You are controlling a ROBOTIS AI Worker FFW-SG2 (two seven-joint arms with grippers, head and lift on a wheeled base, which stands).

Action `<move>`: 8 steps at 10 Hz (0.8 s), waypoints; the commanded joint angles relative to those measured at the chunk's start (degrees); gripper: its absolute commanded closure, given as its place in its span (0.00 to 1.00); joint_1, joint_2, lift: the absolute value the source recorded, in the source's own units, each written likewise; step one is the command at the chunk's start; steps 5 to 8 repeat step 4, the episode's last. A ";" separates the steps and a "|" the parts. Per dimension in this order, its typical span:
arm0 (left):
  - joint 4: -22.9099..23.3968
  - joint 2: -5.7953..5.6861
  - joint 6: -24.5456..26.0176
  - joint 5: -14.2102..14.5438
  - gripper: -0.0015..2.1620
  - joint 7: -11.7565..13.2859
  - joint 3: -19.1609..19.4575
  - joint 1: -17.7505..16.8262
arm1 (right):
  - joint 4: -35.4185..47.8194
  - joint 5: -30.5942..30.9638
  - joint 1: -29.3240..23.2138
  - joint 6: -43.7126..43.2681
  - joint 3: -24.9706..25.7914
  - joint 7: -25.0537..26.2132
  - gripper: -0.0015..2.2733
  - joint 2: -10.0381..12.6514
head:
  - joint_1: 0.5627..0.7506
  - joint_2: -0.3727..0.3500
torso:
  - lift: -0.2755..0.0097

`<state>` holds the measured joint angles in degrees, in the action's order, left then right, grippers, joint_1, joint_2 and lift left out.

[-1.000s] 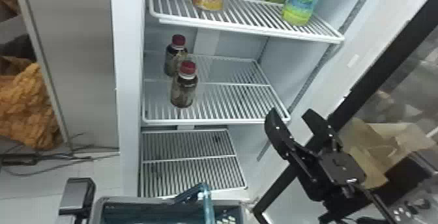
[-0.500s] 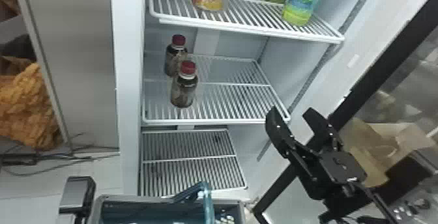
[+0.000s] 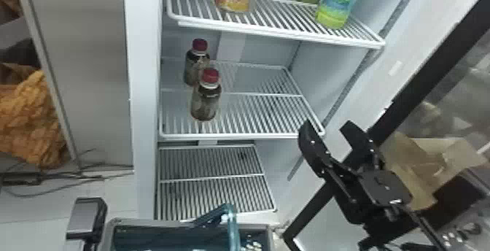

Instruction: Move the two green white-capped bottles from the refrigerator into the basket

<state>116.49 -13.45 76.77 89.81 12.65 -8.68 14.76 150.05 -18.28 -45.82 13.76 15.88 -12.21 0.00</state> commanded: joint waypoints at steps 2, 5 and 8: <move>0.02 0.00 -0.13 0.00 0.52 0.01 0.00 0.00 | 0.06 0.00 -0.02 -0.26 0.11 0.08 0.13 0.05 | 0.70 0.03 | 0.04; -0.12 0.00 0.01 0.00 0.52 0.01 0.00 0.00 | 0.06 0.00 -0.02 -0.26 0.11 0.08 0.13 0.05 | 0.70 0.03 | 0.04; -0.12 0.00 0.01 0.00 0.52 0.01 0.00 0.00 | 0.06 0.00 -0.02 -0.26 0.11 0.08 0.13 0.05 | 0.70 0.03 | 0.04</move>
